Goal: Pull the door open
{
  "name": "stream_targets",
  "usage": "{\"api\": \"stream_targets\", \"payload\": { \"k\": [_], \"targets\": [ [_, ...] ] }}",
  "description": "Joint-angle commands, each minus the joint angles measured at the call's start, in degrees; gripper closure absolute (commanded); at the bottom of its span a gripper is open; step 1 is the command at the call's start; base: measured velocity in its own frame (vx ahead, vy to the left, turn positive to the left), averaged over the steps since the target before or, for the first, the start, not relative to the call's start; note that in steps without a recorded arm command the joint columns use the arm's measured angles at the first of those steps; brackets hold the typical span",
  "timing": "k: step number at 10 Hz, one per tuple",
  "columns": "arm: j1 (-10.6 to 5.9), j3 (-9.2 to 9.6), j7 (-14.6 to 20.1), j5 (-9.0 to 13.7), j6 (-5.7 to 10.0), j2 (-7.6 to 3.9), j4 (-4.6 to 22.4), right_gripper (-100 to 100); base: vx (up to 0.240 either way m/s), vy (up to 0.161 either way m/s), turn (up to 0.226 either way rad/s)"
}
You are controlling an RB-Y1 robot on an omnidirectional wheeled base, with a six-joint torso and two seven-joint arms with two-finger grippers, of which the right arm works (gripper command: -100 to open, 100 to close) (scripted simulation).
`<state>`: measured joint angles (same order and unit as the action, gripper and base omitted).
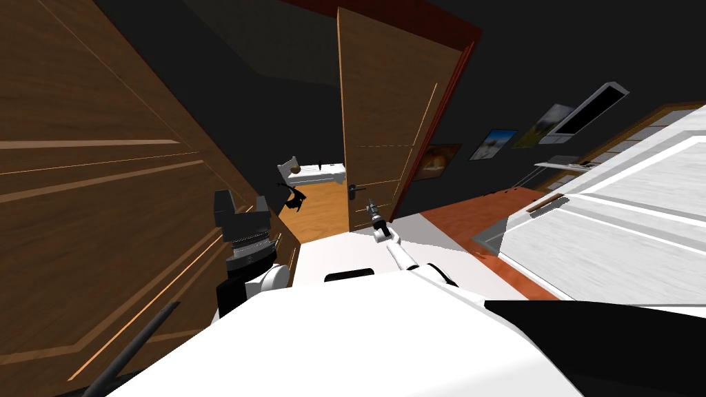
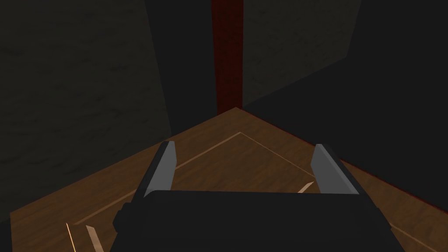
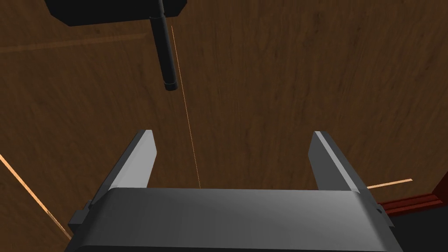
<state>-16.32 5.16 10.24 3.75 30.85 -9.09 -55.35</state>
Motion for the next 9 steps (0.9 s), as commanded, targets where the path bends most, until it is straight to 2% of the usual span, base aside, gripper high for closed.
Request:
{"api": "stream_targets", "payload": {
  "k": [1, 2, 4, 5, 6, 7, 9],
  "targets": [
    [-1.83, 0.24, 0.2, 0.0, -0.31, -0.26, 2.9, -100, 0.105, 0.026, 0.029],
    [-1.83, 0.24, 0.2, 0.0, -0.31, -0.26, 3.6, -100, 0.066, 0.014, 0.008],
    [-4.52, 0.45, 0.6, 0.0, -0.31, -0.68, 7.5, -100, 0.065, 0.008, 0.022],
    [-4.52, 0.45, 0.6, 0.0, -0.31, -0.68, 8.0, -100, 0.064, 0.0, 0.01],
    [-5.7, 0.55, 0.7, 0.1, -0.31, -0.85, 9.5, -100, 0.051, 0.003, 0.01],
    [-5.7, 0.55, 0.7, 0.1, -0.31, -0.85, 10.0, -100, 0.04, 0.003, 0.008],
    [-8.06, 0.73, 1.0, 0.1, -0.31, -1.2, 13.6, -100, 0.068, 0.008, 0.021]
  ]
}}
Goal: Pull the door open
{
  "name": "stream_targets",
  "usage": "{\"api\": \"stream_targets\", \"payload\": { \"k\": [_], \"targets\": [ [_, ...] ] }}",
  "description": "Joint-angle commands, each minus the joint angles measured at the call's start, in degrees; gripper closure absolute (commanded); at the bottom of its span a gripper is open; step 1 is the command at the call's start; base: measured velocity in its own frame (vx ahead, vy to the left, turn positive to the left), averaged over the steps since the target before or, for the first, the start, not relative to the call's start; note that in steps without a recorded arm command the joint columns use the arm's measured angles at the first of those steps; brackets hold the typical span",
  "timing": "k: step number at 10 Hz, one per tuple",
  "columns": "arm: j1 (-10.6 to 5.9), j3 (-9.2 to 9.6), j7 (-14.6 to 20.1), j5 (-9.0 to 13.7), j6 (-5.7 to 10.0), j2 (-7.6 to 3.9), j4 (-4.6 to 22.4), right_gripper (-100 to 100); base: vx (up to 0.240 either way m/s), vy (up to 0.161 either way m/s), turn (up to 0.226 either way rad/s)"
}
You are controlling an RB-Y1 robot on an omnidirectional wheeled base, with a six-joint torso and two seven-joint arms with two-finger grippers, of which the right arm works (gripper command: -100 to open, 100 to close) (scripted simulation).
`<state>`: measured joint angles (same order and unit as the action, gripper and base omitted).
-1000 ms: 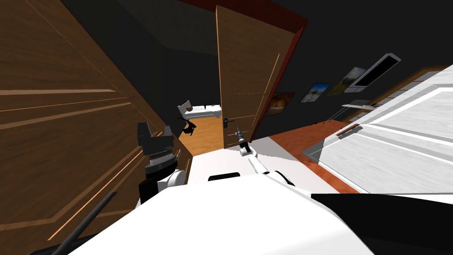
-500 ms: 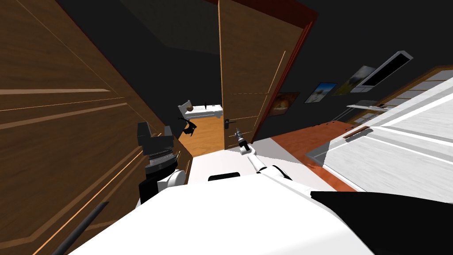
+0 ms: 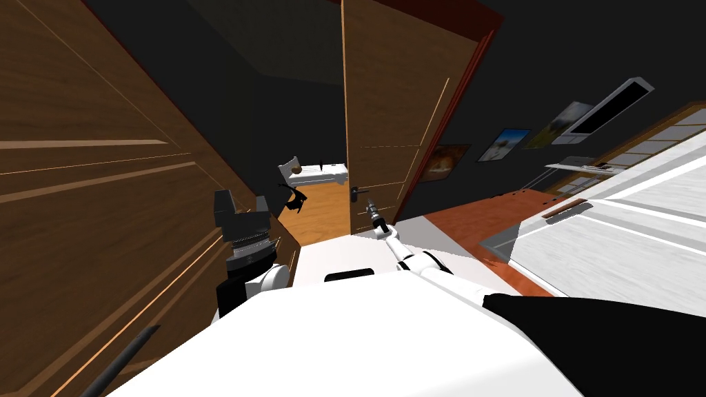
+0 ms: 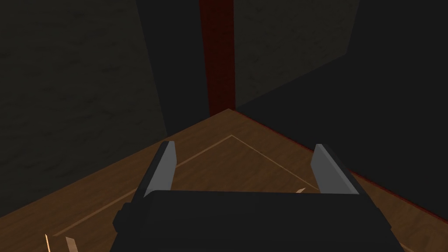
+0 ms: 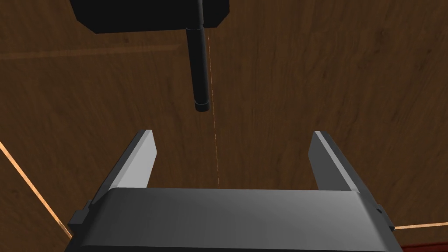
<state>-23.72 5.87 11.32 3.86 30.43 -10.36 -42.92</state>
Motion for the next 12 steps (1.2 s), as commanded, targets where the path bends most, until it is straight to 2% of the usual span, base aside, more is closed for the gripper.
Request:
{"api": "stream_targets", "payload": {
  "k": [1, 2, 3, 9, 11, 12],
  "targets": [
    [-1.63, 0.1, 0.1, 0.0, 0.1, -0.08, 2.9, -100, 0.093, 0.002, 0.017],
    [-2.57, 0.18, 0.2, 0.0, 0.1, -0.22, 4.5, -100, 0.097, 0.003, 0.018],
    [-2.57, 0.18, 0.2, 0.0, 0.1, -0.22, 4.5, -100, 0.063, 0.004, 0.005],
    [-6.88, 0.52, 0.8, 0.1, 0.1, -0.83, 11.6, -100, 0.067, 0.005, 0.013],
    [-7.04, 0.52, 0.8, 0.1, 0.14, -0.83, 11.9, -100, 0.047, -0.003, 0.006],
    [-6.54, 0.32, 2.0, 0.4, 0.82, -2.58, 12.4, -100, 0.076, 0.065, 0.164]
  ]
}}
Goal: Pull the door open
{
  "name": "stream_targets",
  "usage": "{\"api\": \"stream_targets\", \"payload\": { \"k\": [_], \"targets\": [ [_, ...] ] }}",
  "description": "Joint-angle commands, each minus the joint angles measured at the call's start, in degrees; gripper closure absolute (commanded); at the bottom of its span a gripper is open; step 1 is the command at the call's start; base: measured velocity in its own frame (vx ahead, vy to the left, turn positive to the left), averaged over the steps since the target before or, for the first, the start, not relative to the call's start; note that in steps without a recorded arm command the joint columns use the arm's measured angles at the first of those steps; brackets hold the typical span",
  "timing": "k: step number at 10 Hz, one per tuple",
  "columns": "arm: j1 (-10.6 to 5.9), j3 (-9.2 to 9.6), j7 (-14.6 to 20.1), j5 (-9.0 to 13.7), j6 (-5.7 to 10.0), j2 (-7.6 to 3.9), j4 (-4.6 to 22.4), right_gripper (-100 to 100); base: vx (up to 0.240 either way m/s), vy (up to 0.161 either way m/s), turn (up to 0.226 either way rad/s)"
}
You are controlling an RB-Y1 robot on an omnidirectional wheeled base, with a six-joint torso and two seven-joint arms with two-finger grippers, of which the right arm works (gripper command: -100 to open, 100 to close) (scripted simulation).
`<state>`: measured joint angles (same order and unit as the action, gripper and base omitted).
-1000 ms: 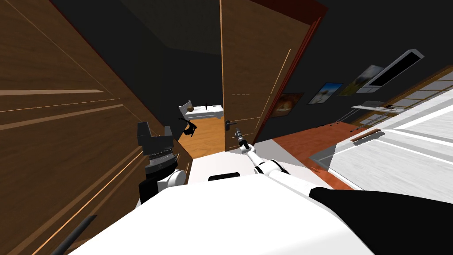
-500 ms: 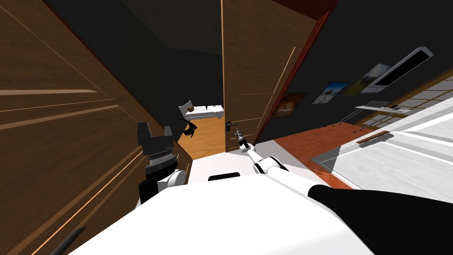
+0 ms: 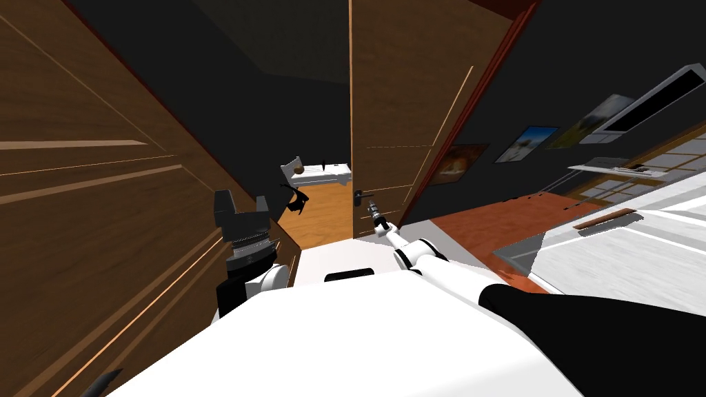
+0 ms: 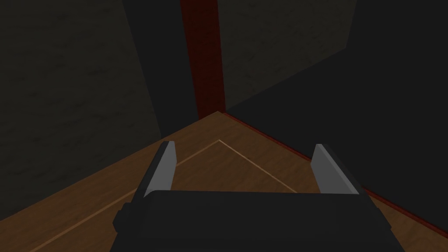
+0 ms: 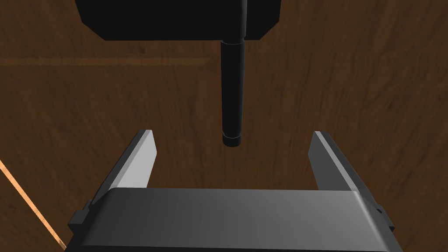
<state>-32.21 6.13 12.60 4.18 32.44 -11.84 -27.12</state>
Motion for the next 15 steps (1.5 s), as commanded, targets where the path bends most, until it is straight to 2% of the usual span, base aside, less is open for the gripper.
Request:
{"api": "stream_targets", "payload": {
  "k": [1, 2, 3, 4, 5, 6, 7, 8, 9, 10, 11, 12, 13, 14, 15],
  "targets": [
    [1.95, 0.06, 0.7, 0.1, -1.19, -1.1, -2.9, -100, 0.084, 0.077, 0.08],
    [1.95, 0.06, 0.7, 0.1, -1.19, -1.1, -2.4, -100, 0.048, 0.043, -0.013],
    [1.95, 0.06, 0.7, 0.1, -1.19, -1.1, -3.4, -100, 0.018, 0.013, -0.01],
    [2.51, -0.14, 1.9, 0.3, -0.57, -2.81, -2.9, -100, 0.068, 0.05, 0.146],
    [2.51, -0.14, 1.9, 0.3, -0.57, -2.81, -2.9, -100, 0.077, 0.051, 0.078],
    [3.19, -0.38, 3.3, 0.7, 0.17, -4.86, -2.4, -100, 0.093, 0.08, 0.165],
    [3.55, -0.5, 4.1, 0.8, 0.56, -5.94, -2.2, -100, 0.139, 0.08, 0.164],
    [3.55, -0.5, 4.1, 0.8, 0.56, -5.94, -4.7, -100, 0.098, 0.048, 0.073],
    [3.55, -0.5, 4.1, 0.8, 0.56, -5.94, -4.3, -100, 0.035, 0.02, 0.009],
    [3.55, -0.5, 4.1, 0.8, 0.56, -5.94, -2.2, -100, 0.004, 0.004, -0.011],
    [3.55, -0.5, 4.1, 0.8, 0.56, -5.94, -2.2, -100, -0.008, -0.006, -0.001],
    [4.26, -0.76, 5.6, 1.2, 1.35, -8.11, -1.6, -100, 0.047, 0.038, 0.232],
    [4.26, -0.76, 5.6, 1.2, 1.35, -8.11, -1.6, -100, 0.084, 0.041, 0.081],
    [4.61, -0.88, 6.3, 1.3, 1.73, -9.15, -1.4, -100, 0.089, 0.043, 0.073],
    [5.23, -1.1, 7.6, 1.6, 2.41, -11.04, -0.9, -100, 0.141, 0.054, 0.194]
  ]
}}
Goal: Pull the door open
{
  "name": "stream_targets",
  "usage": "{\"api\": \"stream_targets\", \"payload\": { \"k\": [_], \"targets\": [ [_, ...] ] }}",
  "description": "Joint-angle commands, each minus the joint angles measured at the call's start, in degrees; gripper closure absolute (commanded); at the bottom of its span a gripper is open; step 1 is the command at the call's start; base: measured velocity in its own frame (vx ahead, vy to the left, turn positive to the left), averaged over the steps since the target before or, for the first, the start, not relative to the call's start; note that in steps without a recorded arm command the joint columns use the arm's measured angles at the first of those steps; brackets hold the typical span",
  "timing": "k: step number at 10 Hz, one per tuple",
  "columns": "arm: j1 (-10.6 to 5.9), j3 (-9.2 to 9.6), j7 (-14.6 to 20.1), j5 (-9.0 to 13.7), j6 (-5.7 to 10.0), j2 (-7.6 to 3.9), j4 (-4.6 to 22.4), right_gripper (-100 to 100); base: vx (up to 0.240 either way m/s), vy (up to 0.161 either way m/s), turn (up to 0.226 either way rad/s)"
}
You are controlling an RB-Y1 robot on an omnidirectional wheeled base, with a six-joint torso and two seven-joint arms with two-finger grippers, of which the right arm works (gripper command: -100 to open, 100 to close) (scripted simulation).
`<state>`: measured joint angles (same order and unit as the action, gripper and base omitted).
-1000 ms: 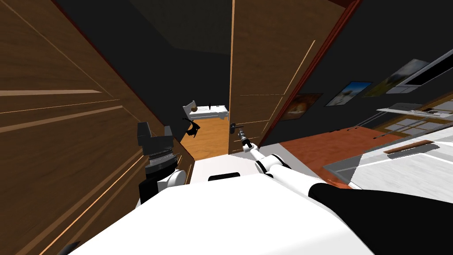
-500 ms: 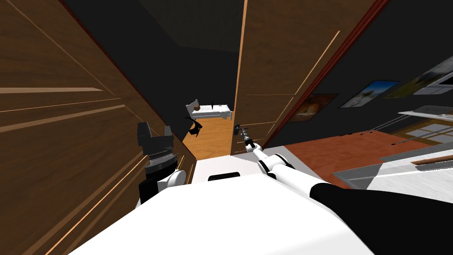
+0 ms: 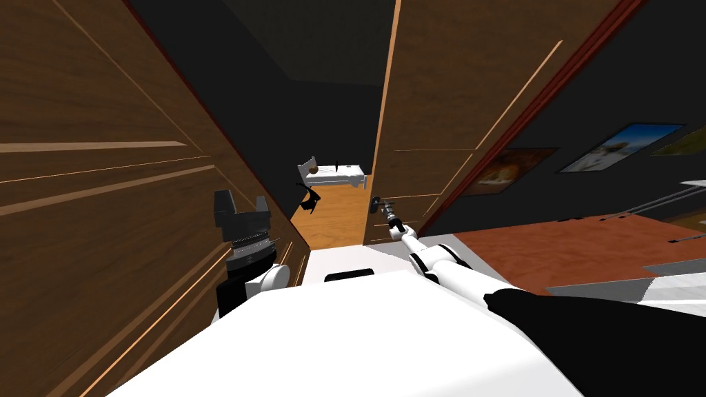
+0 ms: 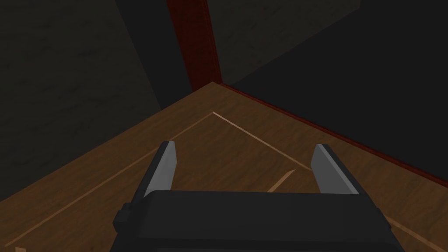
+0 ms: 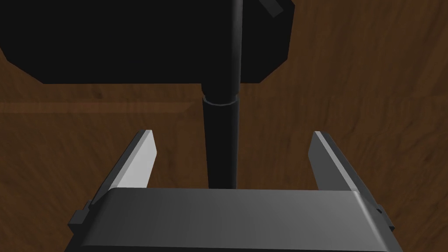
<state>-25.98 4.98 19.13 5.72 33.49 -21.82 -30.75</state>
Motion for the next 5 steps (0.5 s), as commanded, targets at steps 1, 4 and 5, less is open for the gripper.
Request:
{"api": "stream_targets", "payload": {
  "k": [1, 4, 5],
  "targets": [
    [-1.0, 0.05, 1.1, 0.1, 1.36, -1.06, 2.7, -100, 0.118, 0.038, 0.078],
    [-0.43, 0.0, 1.9, 0.3, 1.02, -2.37, 2.1, -100, 0.071, 0.023, 0.067],
    [-0.43, 0.0, 1.9, 0.3, 1.02, -2.37, 2.1, 100, -0.011, -0.003, -0.038]
  ]
}}
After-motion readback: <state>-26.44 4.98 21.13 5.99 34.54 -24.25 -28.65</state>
